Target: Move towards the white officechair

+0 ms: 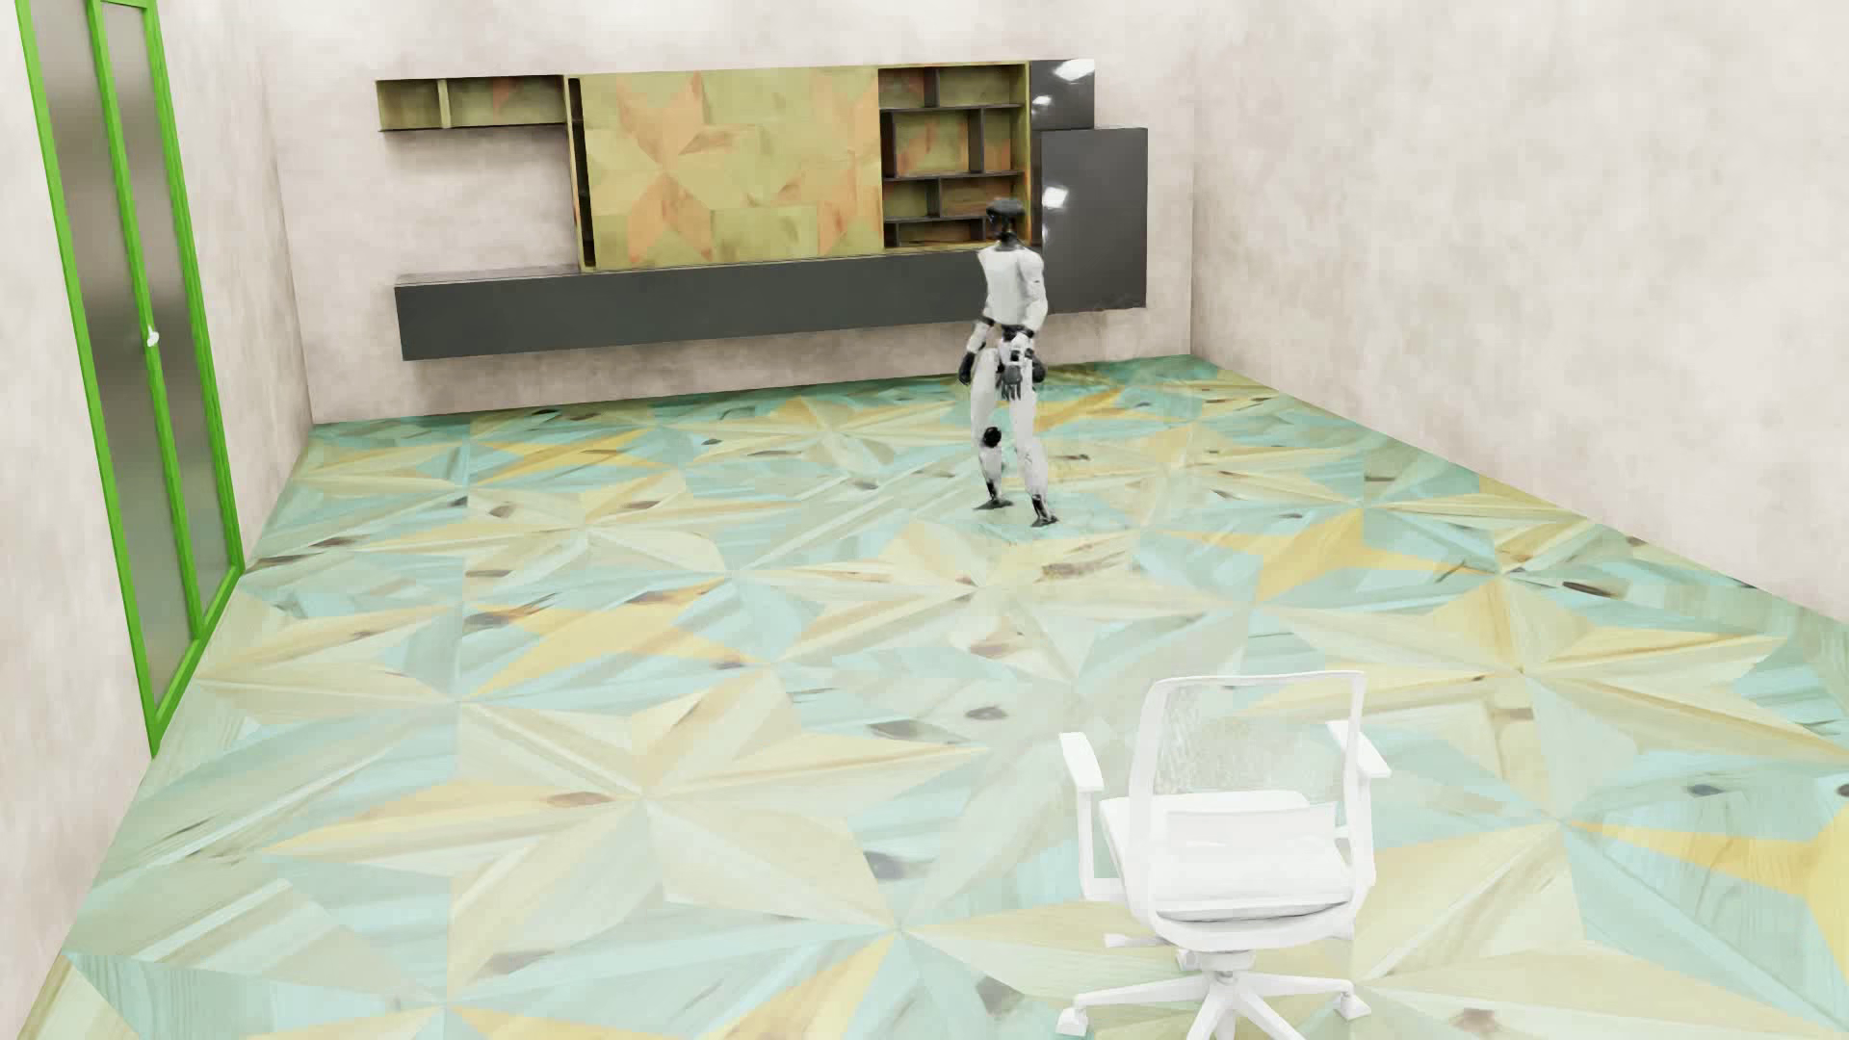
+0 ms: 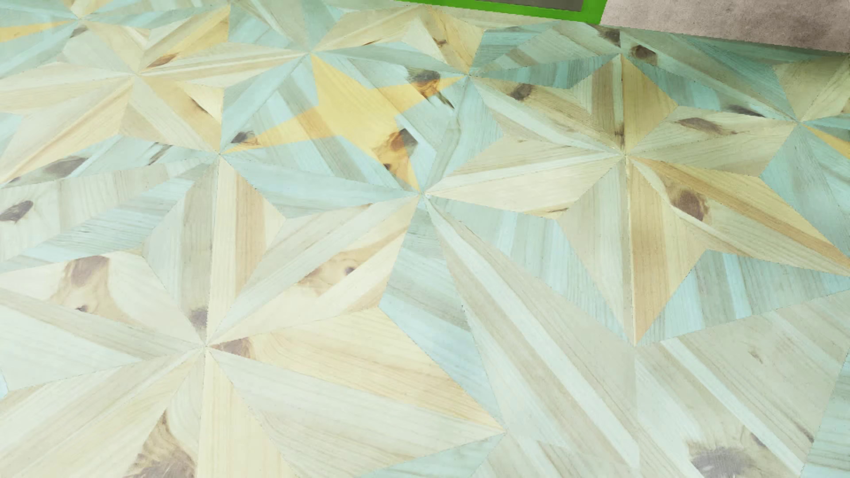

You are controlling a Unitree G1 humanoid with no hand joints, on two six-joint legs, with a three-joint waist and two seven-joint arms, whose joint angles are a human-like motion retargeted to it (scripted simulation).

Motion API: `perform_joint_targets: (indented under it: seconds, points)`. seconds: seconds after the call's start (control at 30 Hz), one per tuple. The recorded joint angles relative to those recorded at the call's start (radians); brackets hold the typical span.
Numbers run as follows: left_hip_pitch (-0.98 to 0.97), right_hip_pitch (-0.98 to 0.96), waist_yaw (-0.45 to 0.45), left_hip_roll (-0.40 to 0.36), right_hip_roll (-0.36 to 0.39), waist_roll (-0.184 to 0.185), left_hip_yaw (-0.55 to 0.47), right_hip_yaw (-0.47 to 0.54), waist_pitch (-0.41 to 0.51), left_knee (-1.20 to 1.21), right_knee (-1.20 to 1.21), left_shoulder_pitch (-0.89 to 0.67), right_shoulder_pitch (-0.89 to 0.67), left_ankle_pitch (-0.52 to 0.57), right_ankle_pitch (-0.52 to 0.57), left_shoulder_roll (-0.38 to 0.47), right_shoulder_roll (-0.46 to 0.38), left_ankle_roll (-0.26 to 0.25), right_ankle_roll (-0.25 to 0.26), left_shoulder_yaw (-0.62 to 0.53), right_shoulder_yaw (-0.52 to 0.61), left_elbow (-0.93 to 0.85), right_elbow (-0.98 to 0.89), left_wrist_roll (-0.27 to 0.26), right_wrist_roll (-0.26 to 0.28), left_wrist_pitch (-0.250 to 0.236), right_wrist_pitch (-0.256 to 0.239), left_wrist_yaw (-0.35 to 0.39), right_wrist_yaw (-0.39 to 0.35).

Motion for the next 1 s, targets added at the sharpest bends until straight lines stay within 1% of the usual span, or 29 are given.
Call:
perform_joint_targets:
  seconds: [0.03,0.13,0.2,0.27,0.37,0.4,0.43,0.47,0.5,0.53,0.57,0.6,0.67,0.7,0.73,0.77,0.8,0.83,0.87,0.9,0.93,0.97,1.0]
  points:
    - [-0.002,0.002,-0.003,-0.002,-0.002,-0.001,-0.008,-0.006,0.000,0.005,0.003,-0.013,-0.003,-0.003,-0.004,0.000,-0.002,-0.001,-0.001,0.012,-0.006,-0.019,-0.014,-0.022,0.005,-0.016,-0.008,0.017,-0.006]
    - [-0.006,0.002,-0.008,-0.004,-0.006,-0.005,-0.021,-0.016,0.001,0.018,0.016,-0.037,-0.017,-0.024,-0.027,0.016,-0.006,0.003,0.004,0.003,-0.012,-0.077,-0.048,-0.016,0.012,-0.040,-0.020,0.065,-0.021]
    - [-0.020,-0.004,-0.012,0.000,-0.009,-0.007,-0.030,-0.027,0.004,0.054,0.036,-0.039,-0.024,-0.057,-0.060,0.024,-0.008,0.000,0.010,0.005,-0.008,-0.101,-0.070,-0.022,0.014,-0.047,-0.030,0.069,-0.022]
    - [-0.025,0.001,-0.017,0.006,-0.010,-0.008,-0.040,-0.043,0.006,0.079,0.051,-0.038,-0.020,-0.092,-0.100,0.032,-0.005,-0.014,-0.007,-0.001,-0.005,-0.090,-0.094,-0.027,0.019,-0.041,-0.041,0.058,-0.025]
    - [-0.022,0.028,-0.024,0.005,-0.017,-0.011,-0.058,-0.073,0.003,0.095,0.042,-0.023,-0.019,-0.119,-0.137,0.046,0.012,-0.023,-0.011,-0.019,-0.006,-0.039,-0.120,-0.022,0.044,-0.008,-0.033,0.021,-0.021]
    - [-0.042,0.035,-0.025,0.004,-0.022,-0.010,-0.074,-0.091,0.001,0.126,0.039,-0.020,-0.014,-0.130,-0.140,0.052,0.016,-0.021,0.003,-0.023,-0.007,-0.018,-0.131,-0.020,0.056,0.004,-0.033,0.006,-0.019]
    - [-0.078,0.039,-0.025,0.003,-0.030,-0.008,-0.096,-0.116,0.001,0.183,0.042,-0.023,0.003,-0.141,-0.143,0.057,0.014,-0.016,0.020,-0.027,-0.006,0.006,-0.145,-0.022,0.060,0.013,-0.043,-0.006,-0.019]
    - [-0.127,0.044,-0.025,0.005,-0.040,-0.003,-0.110,-0.146,0.003,0.257,0.047,-0.022,0.014,-0.139,-0.145,0.063,0.012,-0.013,0.030,-0.030,-0.001,0.020,-0.157,-0.024,0.054,0.017,-0.047,-0.014,-0.024]
    - [-0.180,0.052,-0.024,0.014,-0.049,0.002,-0.105,-0.177,0.006,0.344,0.049,-0.016,0.022,-0.124,-0.139,0.068,0.009,-0.032,0.029,-0.028,0.008,0.023,-0.167,-0.026,0.043,0.016,-0.047,-0.014,-0.034]
    - [-0.235,0.062,-0.021,0.026,-0.061,0.008,-0.090,-0.209,0.010,0.432,0.047,-0.005,0.025,-0.105,-0.139,0.073,0.005,-0.049,0.040,-0.021,0.023,0.018,-0.172,-0.031,0.032,0.012,-0.043,-0.006,-0.044]
    - [-0.290,0.076,-0.017,0.051,-0.074,0.013,-0.054,-0.243,0.013,0.510,0.043,0.011,0.021,-0.090,-0.143,0.077,-0.001,-0.054,0.060,-0.009,0.050,0.008,-0.168,-0.036,0.016,0.007,-0.035,0.005,-0.049]
    - [-0.341,0.094,-0.011,0.077,-0.087,0.016,-0.009,-0.275,0.015,0.568,0.030,0.035,0.014,-0.083,-0.145,0.081,-0.016,-0.027,0.080,0.005,0.083,-0.010,-0.151,-0.041,-0.007,0.001,-0.040,0.013,-0.041]
    - [-0.438,0.140,0.003,0.151,-0.109,0.016,0.083,-0.341,0.013,0.607,-0.011,0.077,-0.023,-0.074,-0.141,0.083,-0.040,-0.001,0.118,0.035,0.157,-0.052,-0.129,-0.037,-0.044,-0.010,-0.054,0.024,0.015]
    - [-0.493,0.165,0.011,0.188,-0.117,0.013,0.110,-0.374,0.013,0.604,-0.030,0.098,-0.041,-0.080,-0.143,0.089,-0.047,0.025,0.140,0.057,0.180,-0.080,-0.134,-0.029,-0.045,-0.018,-0.066,0.032,0.045]
    - [-0.548,0.191,0.019,0.227,-0.124,0.011,0.132,-0.404,0.013,0.587,-0.047,0.123,-0.055,-0.080,-0.149,0.101,-0.051,0.064,0.164,0.086,0.184,-0.115,-0.149,-0.019,-0.043,-0.032,-0.082,0.038,0.065]
    - [-0.601,0.215,0.027,0.267,-0.131,0.009,0.154,-0.431,0.014,0.559,-0.057,0.145,-0.067,-0.077,-0.156,0.107,-0.053,0.102,0.187,0.118,0.183,-0.156,-0.171,-0.003,-0.027,-0.042,-0.092,0.046,0.067]
    - [-0.646,0.236,0.034,0.302,-0.130,0.008,0.183,-0.451,0.016,0.521,-0.059,0.166,-0.076,-0.088,-0.159,0.115,-0.052,0.145,0.191,0.154,0.168,-0.202,-0.194,0.017,0.000,-0.052,-0.098,0.053,0.053]
    - [-0.685,0.256,0.042,0.310,-0.126,0.008,0.187,-0.462,0.018,0.485,-0.056,0.180,-0.075,-0.096,-0.144,0.123,-0.049,0.174,0.191,0.188,0.141,-0.251,-0.217,0.043,0.034,-0.061,-0.101,0.060,0.030]
    - [-0.710,0.282,0.051,0.285,-0.130,0.009,0.172,-0.467,0.019,0.467,-0.048,0.198,-0.060,-0.074,-0.105,0.130,-0.054,0.169,0.191,0.217,0.100,-0.306,-0.242,0.073,0.071,-0.078,-0.102,0.064,0.002]
    - [-0.703,0.303,0.058,0.226,-0.157,0.009,0.141,-0.476,0.018,0.485,-0.016,0.196,-0.026,-0.044,-0.026,0.121,-0.064,0.213,0.192,0.229,0.048,-0.352,-0.268,0.110,0.101,-0.090,-0.103,0.066,-0.032]
    - [-0.677,0.306,0.059,0.170,-0.220,0.007,0.141,-0.474,0.017,0.501,0.068,0.166,0.027,-0.069,0.104,0.099,-0.074,0.218,0.201,0.230,-0.001,-0.372,-0.302,0.147,0.122,-0.102,-0.094,0.068,-0.071]
    - [-0.635,0.276,0.053,0.100,-0.308,-0.001,0.142,-0.452,0.017,0.500,0.205,0.136,0.085,-0.112,0.289,0.075,-0.083,0.225,0.155,0.225,-0.047,-0.391,-0.320,0.178,0.135,-0.119,-0.083,0.068,-0.107]
    - [-0.585,0.212,0.041,0.030,-0.396,-0.013,0.143,-0.452,0.021,0.490,0.377,0.109,0.137,-0.156,0.382,0.056,-0.087,0.227,-0.005,0.218,-0.080,-0.416,-0.317,0.205,0.137,-0.140,-0.066,0.066,-0.126]
